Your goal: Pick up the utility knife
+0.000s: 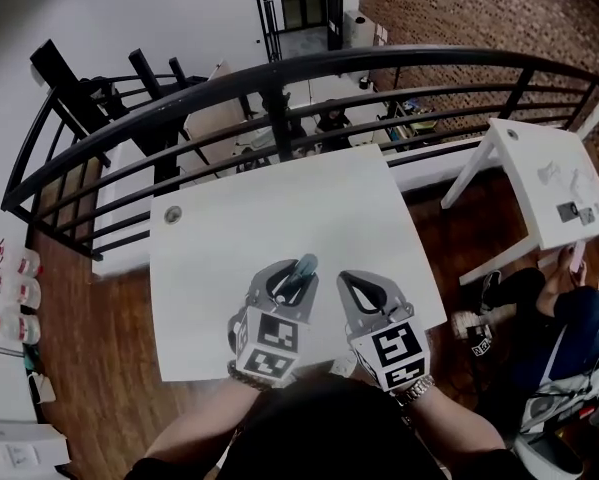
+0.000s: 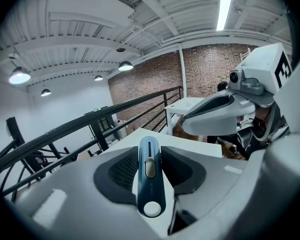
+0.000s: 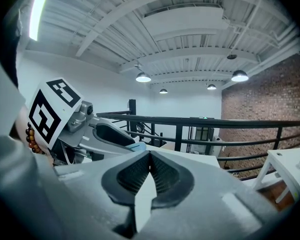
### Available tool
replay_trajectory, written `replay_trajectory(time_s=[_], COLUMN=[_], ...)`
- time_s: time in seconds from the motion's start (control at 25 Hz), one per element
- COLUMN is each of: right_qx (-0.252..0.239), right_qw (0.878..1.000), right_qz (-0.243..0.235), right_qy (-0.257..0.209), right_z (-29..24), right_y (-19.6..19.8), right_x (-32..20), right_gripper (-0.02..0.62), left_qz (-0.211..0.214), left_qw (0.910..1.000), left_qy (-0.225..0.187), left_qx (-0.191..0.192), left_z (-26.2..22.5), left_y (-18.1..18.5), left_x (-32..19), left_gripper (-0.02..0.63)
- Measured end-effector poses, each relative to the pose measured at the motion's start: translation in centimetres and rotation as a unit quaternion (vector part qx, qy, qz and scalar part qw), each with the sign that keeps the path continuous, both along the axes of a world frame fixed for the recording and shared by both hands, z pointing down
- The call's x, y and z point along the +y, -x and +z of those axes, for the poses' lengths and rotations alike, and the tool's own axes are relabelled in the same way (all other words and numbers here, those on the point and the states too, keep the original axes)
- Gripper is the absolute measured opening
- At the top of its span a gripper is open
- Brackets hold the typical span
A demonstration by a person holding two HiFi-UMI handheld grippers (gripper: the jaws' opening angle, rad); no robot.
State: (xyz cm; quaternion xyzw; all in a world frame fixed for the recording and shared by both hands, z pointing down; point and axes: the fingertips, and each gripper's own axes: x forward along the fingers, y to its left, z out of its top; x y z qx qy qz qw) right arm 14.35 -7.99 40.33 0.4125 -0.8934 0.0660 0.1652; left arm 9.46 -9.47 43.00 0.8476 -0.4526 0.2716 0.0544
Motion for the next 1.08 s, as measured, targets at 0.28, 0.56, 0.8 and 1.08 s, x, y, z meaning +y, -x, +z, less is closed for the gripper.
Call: replay_trajectory(time_s=[0.28,0.56,0.8,1.08], right_qx=[0.007,0.015,0.020,0.022], right_qw=[1.000,1.000,1.000,0.999], right_qz=[-0.006,0.002,0.008,0.016], right_qy=[-0.007,-0.015,-0.016,-0.017], right_z=[-0.6,-0.9,-0.7,-0.6], right_y=[3.7,6.1,7.4,8.1], right_x=[2.6,4.9,6.8,8.4], right_gripper=[-0.008,-0.007,-0.007,-0.008], left_qz=[0.003,0.012,0.020,0.025], left_qw=[0.9999,0.9997,0.9994,0.9992], left_qy=[-0.005,-0.014,-0.016,-0.018], left_qx=[0.010,0.018,0.024,0.026], left_z=[-0.3,-0.7,-0.6,-0.4], left_y=[3.3,5.5,6.5,7.2], left_x=[2.4,4.8,6.4,8.0], left_gripper=[0.161,0.161,0.161,0.161])
